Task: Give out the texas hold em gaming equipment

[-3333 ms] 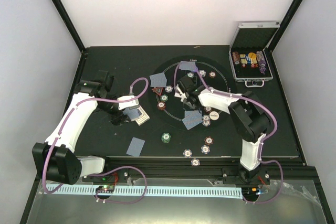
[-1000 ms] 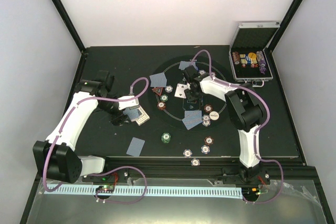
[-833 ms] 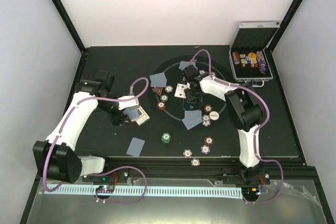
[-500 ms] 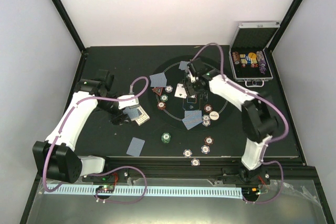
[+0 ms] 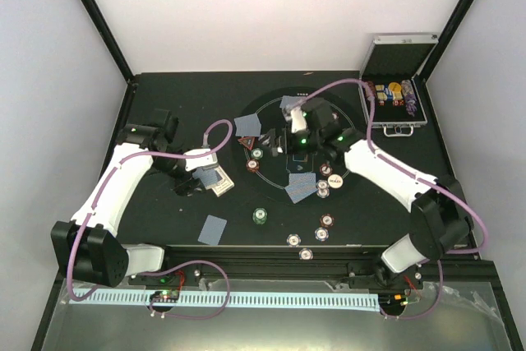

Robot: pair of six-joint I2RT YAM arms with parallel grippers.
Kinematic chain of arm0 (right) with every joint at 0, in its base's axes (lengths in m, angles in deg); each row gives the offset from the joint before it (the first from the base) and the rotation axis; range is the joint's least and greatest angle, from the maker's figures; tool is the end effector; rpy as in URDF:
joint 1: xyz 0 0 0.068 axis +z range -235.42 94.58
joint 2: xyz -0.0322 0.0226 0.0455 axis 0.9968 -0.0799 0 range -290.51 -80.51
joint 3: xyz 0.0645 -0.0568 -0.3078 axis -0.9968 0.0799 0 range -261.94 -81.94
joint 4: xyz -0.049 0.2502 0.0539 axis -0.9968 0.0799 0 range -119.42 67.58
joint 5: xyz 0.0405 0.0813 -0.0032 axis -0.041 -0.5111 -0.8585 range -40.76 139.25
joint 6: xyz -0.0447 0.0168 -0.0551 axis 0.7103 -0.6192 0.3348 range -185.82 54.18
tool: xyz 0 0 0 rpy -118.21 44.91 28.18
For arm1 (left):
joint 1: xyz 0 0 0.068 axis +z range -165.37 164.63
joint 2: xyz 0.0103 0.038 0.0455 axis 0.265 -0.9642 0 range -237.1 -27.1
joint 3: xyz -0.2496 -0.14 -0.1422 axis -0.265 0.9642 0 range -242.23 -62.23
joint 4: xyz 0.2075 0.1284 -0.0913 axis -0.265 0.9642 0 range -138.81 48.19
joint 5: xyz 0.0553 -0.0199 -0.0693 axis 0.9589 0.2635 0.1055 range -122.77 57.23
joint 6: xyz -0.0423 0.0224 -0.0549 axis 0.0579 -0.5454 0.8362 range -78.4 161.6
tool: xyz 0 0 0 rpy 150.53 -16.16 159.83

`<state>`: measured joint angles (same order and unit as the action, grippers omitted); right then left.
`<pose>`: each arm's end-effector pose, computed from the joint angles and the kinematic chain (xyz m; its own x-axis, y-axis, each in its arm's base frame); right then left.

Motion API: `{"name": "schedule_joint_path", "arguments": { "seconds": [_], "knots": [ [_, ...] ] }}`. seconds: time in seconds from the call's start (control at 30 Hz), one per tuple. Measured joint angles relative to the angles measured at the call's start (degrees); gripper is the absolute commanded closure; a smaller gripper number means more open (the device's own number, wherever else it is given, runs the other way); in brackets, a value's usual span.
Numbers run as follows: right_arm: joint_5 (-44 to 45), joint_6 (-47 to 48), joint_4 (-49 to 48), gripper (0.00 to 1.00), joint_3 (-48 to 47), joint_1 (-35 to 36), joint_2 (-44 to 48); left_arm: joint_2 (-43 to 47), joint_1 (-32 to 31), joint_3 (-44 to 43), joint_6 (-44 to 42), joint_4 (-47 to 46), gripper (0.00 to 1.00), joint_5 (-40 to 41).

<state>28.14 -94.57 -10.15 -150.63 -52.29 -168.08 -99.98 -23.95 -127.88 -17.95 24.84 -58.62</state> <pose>0.2893 0.2149 0.3224 -0.8128 0.0054 -0.5825 -0.4061 0.7117 0.5732 0.1919 -0.0556 0.3137 -0.3202 0.8328 -0.4515 0.9443 0.3188 -0.0817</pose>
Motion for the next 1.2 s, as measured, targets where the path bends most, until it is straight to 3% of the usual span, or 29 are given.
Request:
{"name": "schedule_joint_path", "arguments": {
  "seconds": [0.2,0.43,1.2],
  "knots": [
    [-10.38,-7.93,-6.45,0.05,5.66,8.31,-0.26,0.00,0.00,0.00,0.02,0.00,0.98,-0.50],
    [-15.10,-14.08,-15.85,0.10,5.73,13.73,-1.81,0.00,0.00,-0.02,0.00,0.02,0.99,-1.42],
    [-24.68,-30.34,-37.62,0.20,1.51,18.43,-20.90,0.00,0.00,-0.44,0.00,0.28,0.98,-1.73]
  ]
}}
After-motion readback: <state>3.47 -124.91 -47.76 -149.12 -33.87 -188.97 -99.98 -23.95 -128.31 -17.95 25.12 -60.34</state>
